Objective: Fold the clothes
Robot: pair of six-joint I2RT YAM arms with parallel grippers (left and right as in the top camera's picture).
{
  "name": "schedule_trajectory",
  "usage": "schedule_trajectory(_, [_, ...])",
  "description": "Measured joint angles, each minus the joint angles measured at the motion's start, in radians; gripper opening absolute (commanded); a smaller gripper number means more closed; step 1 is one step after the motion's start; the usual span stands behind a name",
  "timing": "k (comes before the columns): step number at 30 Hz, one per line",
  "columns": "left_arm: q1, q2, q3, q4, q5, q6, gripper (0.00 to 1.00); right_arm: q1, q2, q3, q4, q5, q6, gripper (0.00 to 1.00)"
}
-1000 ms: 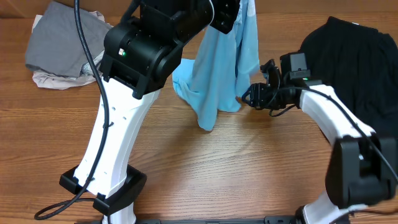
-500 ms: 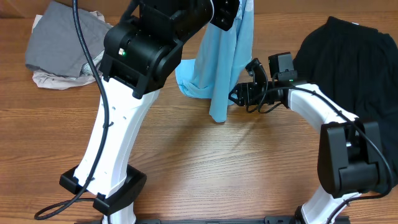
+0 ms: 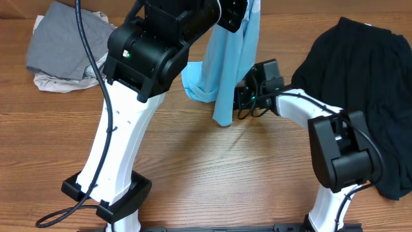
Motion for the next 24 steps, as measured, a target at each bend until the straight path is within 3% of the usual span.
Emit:
schedule_trajectory(1, [0.000,0.000,0.000,-0.003,0.000,0.000,0.04,0.012,0.002,0.002,0.009,0.028,0.003,0.61])
schedule_trajectory(2, [0.000,0.000,0.000,-0.012,-0.001,0.000,0.04,0.042,0.011,0.011,0.024,0.094,0.011,0.29])
schedule_trajectory(3, [0.000,0.000,0.000,-0.014,-0.003,0.000,0.04,0.053,0.013,0.013,0.027,0.118,0.014,0.22])
schedule_trajectory(4, [0.000,0.000,0.000,-0.014,-0.003,0.000,0.04,0.064,0.015,0.015,0.026,0.159,0.024,0.04])
schedule_trajectory(12, [0.000,0.000,0.000,-0.060,-0.004,0.000,0.04,0.082,0.026,0.032,-0.013,0.311,0.166,0.04])
schedule_trajectory(24, [0.027,0.000,0.000,-0.162,-0.087,0.005,0.04,-0.064,-0.019,0.129,-0.457,0.275,0.235,0.04])
